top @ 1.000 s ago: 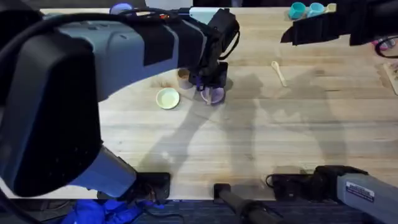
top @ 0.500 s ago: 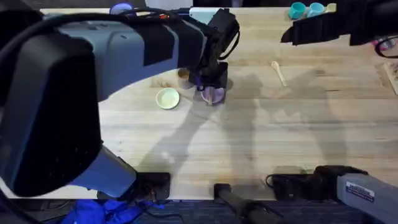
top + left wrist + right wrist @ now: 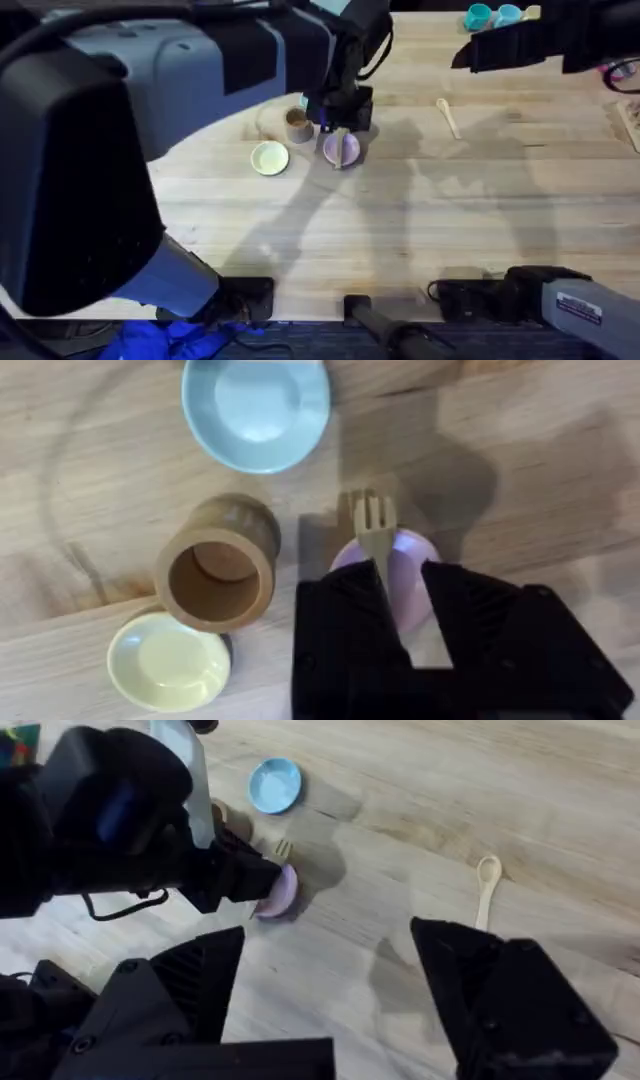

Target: Pick up a utensil and set it on the pink plate, then put the other utensil in the container.

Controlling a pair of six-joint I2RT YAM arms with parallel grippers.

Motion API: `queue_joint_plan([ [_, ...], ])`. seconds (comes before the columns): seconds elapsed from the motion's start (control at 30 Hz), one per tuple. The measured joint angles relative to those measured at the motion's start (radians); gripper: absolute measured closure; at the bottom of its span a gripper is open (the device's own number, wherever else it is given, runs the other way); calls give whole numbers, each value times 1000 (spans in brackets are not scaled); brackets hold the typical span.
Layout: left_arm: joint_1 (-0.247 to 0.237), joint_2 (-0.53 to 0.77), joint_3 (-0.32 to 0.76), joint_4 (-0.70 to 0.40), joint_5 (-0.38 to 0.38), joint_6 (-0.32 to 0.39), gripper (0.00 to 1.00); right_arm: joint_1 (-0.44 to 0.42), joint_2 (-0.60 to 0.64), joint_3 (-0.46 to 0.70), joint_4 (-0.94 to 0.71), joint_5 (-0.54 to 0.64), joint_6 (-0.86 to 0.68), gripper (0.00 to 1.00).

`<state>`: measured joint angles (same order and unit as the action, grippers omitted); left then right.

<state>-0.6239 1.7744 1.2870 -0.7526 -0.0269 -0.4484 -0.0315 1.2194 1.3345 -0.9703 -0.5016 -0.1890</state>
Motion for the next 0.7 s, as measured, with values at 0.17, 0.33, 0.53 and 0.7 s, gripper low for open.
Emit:
queue_joint_plan([
  [0.17,0,0,57,-23,0,19,590,0,0,0,0,0,0,4],
  [0.33,2,0,104,-23,0,32,453,0,0,0,0,0,0,4],
  [0.53,19,0,147,-52,-1,68,124,0,0,0,0,0,0,5],
  [0.7,53,0,158,-68,-4,76,6,0,0,0,0,0,0,5],
])
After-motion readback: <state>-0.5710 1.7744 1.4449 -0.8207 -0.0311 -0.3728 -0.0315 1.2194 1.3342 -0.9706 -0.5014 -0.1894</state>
